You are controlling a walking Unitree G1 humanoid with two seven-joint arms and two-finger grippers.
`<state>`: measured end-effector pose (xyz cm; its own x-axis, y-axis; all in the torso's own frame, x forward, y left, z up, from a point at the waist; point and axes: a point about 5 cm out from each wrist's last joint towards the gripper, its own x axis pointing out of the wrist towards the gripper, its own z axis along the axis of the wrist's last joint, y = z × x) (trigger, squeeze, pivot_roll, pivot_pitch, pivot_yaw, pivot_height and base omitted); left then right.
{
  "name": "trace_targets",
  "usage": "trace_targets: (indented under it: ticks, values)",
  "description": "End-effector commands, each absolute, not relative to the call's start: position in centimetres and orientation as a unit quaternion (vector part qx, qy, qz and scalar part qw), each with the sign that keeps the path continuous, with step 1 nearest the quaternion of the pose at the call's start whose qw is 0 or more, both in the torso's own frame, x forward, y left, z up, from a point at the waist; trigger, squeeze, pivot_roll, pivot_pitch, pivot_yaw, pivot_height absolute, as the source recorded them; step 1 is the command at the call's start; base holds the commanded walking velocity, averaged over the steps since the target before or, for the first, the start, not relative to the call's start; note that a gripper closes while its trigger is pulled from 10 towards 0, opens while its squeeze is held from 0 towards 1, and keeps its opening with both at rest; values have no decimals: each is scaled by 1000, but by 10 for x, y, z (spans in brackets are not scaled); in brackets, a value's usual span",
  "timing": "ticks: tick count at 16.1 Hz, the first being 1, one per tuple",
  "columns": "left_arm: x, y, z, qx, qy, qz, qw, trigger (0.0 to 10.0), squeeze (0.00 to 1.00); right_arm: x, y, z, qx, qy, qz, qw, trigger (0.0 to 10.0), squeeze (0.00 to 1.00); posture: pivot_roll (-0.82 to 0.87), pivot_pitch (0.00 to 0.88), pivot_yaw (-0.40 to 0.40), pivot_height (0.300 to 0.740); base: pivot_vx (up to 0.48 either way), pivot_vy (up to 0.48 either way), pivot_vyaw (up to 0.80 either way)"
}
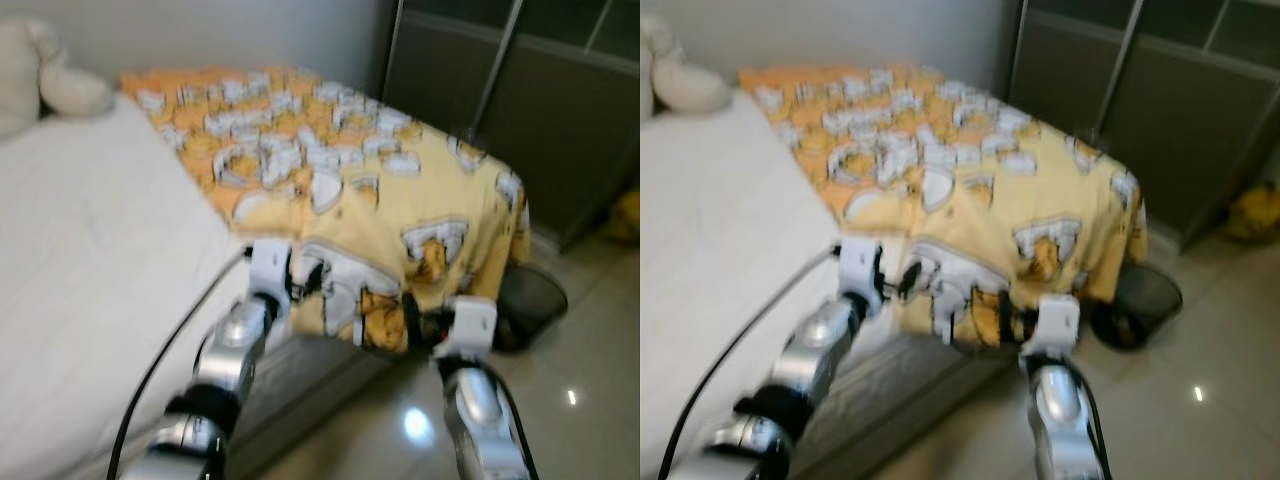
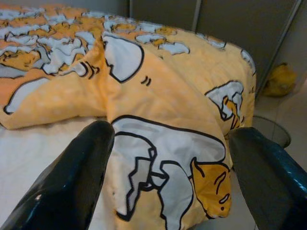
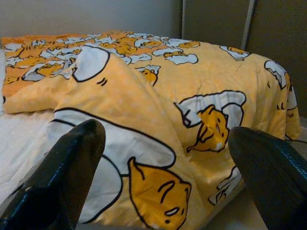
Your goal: Clean up the room
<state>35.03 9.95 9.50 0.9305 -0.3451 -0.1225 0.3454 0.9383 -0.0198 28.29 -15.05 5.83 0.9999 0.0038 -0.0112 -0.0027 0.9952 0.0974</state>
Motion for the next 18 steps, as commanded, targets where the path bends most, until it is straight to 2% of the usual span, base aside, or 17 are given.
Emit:
trace_targets:
  ticks: [1, 7, 9, 11, 14, 18]
  values:
    - [355, 96, 100, 8, 60, -170, 984, 10000, 0, 284, -157, 60, 44, 4, -4, 999, 10000, 0, 106, 0, -1, 740, 480, 0, 0]
    - [364, 102, 105, 11, 63, -154, 986, 10000, 0, 280, -152, 58, 40, 11, 12, 999, 10000, 0, 97, 0, 0, 740, 476, 0, 0]
    - [364, 103, 103, 15, 72, -158, 985, 10000, 0, 278, -151, 57, 40, 14, 15, 999, 10000, 0, 97, 0, -1, 740, 0, 0, 0]
    - [359, 103, 87, 61, 122, -188, 973, 10000, 0, 273, -148, 52, 42, 25, 25, 998, 10000, 0, 96, 21, -6, 740, 0, 0, 0]
    - [352, 121, 62, 140, 173, -119, 968, 10000, 0, 266, -142, 47, 29, 43, 56, 997, 10000, 0, 39, 62, 10, 740, 0, 0, 0]
    - [360, 125, 73, 93, 142, -63, 984, 10000, 0, 230, -160, 37, 20, 63, 49, 997, 10000, 0, -40, 158, 0, 740, 0, 0, 0]
